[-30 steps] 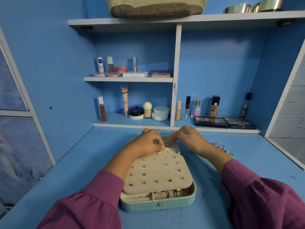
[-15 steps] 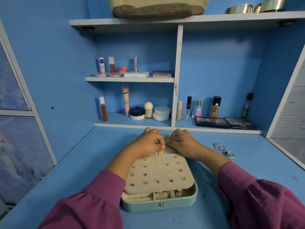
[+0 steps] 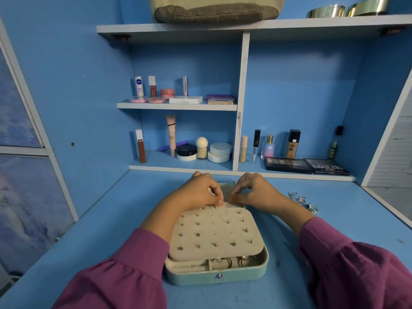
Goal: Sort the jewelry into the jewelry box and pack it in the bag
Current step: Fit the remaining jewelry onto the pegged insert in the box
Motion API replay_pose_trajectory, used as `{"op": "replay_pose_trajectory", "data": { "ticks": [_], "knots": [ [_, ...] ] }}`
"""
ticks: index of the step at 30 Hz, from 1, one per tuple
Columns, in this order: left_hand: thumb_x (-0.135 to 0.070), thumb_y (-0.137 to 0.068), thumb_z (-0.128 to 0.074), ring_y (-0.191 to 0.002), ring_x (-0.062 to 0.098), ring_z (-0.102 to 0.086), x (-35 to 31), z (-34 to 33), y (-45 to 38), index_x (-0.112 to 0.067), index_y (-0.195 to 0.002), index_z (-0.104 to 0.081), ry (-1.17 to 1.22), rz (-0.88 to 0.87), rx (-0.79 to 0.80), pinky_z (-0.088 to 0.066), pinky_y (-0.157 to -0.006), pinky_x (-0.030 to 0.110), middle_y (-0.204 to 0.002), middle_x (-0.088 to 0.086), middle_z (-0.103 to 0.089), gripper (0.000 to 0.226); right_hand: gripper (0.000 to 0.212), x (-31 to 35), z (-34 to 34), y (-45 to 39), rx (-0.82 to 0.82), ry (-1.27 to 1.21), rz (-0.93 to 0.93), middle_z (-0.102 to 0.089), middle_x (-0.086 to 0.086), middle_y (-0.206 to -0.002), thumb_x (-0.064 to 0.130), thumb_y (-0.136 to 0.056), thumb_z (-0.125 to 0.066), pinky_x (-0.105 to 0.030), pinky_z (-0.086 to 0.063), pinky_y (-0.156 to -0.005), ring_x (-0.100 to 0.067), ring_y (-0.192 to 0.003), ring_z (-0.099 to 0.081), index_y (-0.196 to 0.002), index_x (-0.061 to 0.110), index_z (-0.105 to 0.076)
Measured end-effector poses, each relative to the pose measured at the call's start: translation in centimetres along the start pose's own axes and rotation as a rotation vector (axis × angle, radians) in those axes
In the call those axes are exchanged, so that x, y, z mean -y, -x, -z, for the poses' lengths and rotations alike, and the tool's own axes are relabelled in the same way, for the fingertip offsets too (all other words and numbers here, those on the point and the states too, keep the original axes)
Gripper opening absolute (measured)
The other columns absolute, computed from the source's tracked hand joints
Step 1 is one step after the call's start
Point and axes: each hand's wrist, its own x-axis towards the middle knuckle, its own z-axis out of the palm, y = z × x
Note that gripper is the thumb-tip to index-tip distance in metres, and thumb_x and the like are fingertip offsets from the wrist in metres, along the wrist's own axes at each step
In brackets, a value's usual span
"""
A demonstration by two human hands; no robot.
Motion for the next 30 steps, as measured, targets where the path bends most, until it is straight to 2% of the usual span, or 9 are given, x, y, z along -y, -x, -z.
{"op": "replay_pose_trajectory", "data": {
  "ticks": [5, 9, 12, 17, 21, 25, 30],
  "knots": [
    [-0.023, -0.079, -0.074, -0.105, 0.009, -0.043, 0.6, 0.5, 0.1, -0.032, -0.071, -0.071, -0.011, 0.026, 0.045, -0.043, -0.093, 0.03, -0.104, -0.005, -0.054, 0.012, 0.011, -0.1, -0.1, 0.0, 0.072, 0.117, 0.03, -0.053, 0.006, -0.094, 0.032, -0.074, -0.079, -0.033, -0.042, -0.093, -0.015, -0.104, -0.046, -0.069, 0.031, -0.069],
    [-0.023, -0.083, -0.071, -0.108, 0.011, -0.039, 0.4, 0.3, 0.0, -0.021, -0.082, -0.072, -0.044, -0.007, 0.004, -0.039, -0.093, 0.028, -0.104, -0.005, -0.054, 0.003, 0.011, 0.0, -0.2, -0.2, 0.051, 0.171, 0.04, -0.05, 0.007, -0.094, 0.032, -0.08, -0.074, -0.025, -0.035, -0.088, -0.014, -0.105, -0.042, -0.081, 0.022, -0.071],
    [-0.024, -0.084, -0.071, -0.108, 0.012, -0.039, 0.2, 0.0, -0.4, -0.022, -0.081, -0.072, -0.058, -0.005, -0.075, -0.036, -0.098, 0.031, -0.104, -0.006, -0.054, 0.004, 0.016, -0.2, -0.1, -0.2, -0.005, 0.193, 0.025, -0.049, 0.005, -0.098, 0.032, -0.084, -0.069, -0.021, -0.028, -0.086, -0.011, -0.103, -0.039, -0.09, 0.017, -0.074],
    [-0.023, -0.082, -0.072, -0.108, 0.011, -0.04, 0.4, 0.0, -0.4, -0.026, -0.079, -0.072, -0.037, 0.004, -0.082, -0.038, -0.099, 0.034, -0.102, -0.005, -0.056, 0.005, 0.011, -0.5, -0.2, -0.2, -0.006, 0.181, -0.006, -0.05, 0.006, -0.095, 0.034, -0.083, -0.07, -0.025, -0.032, -0.086, -0.012, -0.103, -0.041, -0.082, 0.023, -0.072],
    [-0.024, -0.081, -0.074, -0.107, 0.009, -0.043, 1.3, 1.2, 0.1, -0.032, -0.072, -0.071, 0.034, 0.022, -0.089, -0.039, -0.099, 0.032, -0.097, -0.01, -0.055, 0.011, 0.014, -0.5, -0.2, -0.2, -0.004, 0.209, -0.002, -0.049, 0.008, -0.095, 0.035, -0.084, -0.069, -0.023, -0.03, -0.086, -0.009, -0.102, -0.038, -0.085, 0.022, -0.072],
    [-0.021, -0.077, -0.078, -0.103, 0.009, -0.047, 1.8, 1.9, 0.6, -0.035, -0.066, -0.069, 0.045, 0.038, -0.069, -0.043, -0.093, 0.03, -0.097, -0.009, -0.055, 0.019, 0.015, -0.3, -0.3, -0.1, -0.002, 0.258, 0.002, -0.048, 0.008, -0.097, 0.036, -0.086, -0.066, -0.024, -0.03, -0.09, -0.01, -0.106, -0.037, -0.089, 0.022, -0.071],
    [-0.021, -0.081, -0.073, -0.107, 0.011, -0.04, 1.8, 1.7, 0.8, -0.032, -0.079, -0.071, 0.004, 0.055, -0.029, -0.039, -0.096, 0.033, -0.098, -0.01, -0.053, 0.012, 0.01, -0.1, -0.3, 0.2, -0.017, 0.274, 0.004, -0.051, 0.006, -0.101, 0.037, -0.087, -0.063, -0.029, -0.035, -0.093, -0.012, -0.107, -0.039, -0.084, 0.028, -0.066]
  ]
}}
